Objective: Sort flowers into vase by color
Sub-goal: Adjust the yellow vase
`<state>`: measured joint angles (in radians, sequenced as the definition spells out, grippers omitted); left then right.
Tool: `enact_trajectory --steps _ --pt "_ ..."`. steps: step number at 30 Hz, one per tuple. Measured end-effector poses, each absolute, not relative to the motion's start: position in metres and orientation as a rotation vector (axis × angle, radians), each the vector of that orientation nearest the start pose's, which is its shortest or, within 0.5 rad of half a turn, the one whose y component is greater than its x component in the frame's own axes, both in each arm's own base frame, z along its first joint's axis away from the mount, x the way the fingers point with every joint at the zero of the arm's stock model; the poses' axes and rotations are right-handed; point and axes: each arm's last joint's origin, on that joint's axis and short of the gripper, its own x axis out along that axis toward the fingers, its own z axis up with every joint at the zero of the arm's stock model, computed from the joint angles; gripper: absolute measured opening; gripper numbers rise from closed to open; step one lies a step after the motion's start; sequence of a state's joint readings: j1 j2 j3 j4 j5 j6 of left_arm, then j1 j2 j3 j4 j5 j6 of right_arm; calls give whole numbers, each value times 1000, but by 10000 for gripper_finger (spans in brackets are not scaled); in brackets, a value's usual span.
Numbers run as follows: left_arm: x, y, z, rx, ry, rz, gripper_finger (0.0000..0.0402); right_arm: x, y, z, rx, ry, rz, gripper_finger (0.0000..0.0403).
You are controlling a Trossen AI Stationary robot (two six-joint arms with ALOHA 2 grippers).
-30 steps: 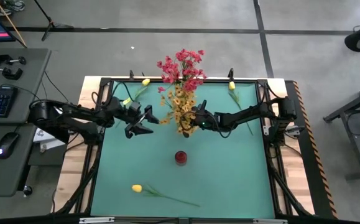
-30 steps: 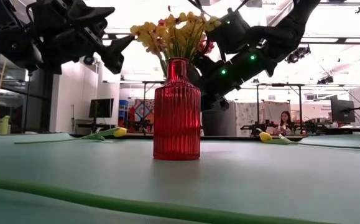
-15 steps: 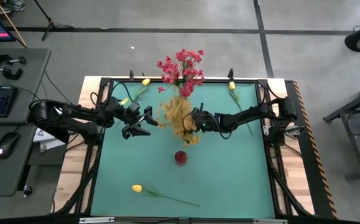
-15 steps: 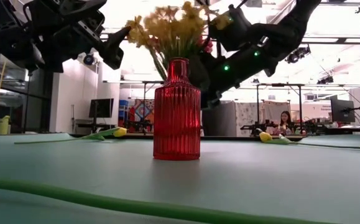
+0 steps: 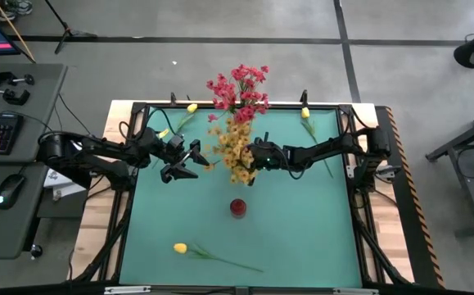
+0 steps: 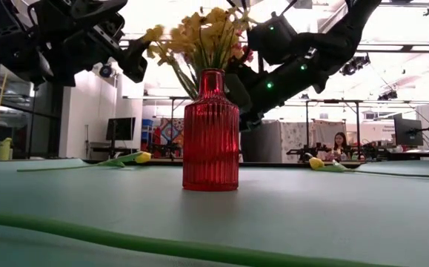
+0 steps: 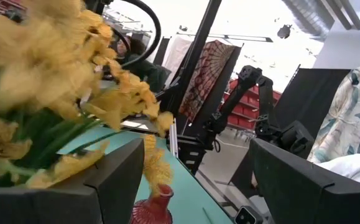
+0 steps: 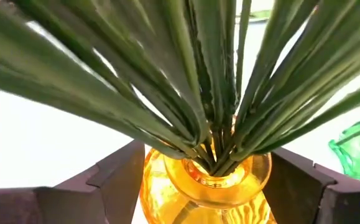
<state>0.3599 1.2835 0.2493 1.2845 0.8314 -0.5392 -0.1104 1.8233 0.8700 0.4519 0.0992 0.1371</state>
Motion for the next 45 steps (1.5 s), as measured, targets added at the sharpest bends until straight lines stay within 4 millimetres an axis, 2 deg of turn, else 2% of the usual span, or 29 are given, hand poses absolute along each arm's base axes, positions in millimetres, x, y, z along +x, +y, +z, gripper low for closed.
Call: enact_trajectory --steps 5,23,27,33,35,45 --pt "201 53 198 -383 -78 -510 278 359 -43 148 195 478 -260 277" --pt "201 53 198 -367 -82 -509 278 358 -43 147 126 494 -258 280" --pt "201 53 198 -367 -82 -509 278 358 -40 146 67 504 -293 304" --pt "201 53 198 -367 -82 -509 278 357 -32 144 -3 535 -339 380" --pt "201 53 198 -367 -82 -509 278 357 -30 143 -16 547 -336 394" --pt "201 53 198 -367 -82 -509 278 357 -28 143 -19 553 -331 379"
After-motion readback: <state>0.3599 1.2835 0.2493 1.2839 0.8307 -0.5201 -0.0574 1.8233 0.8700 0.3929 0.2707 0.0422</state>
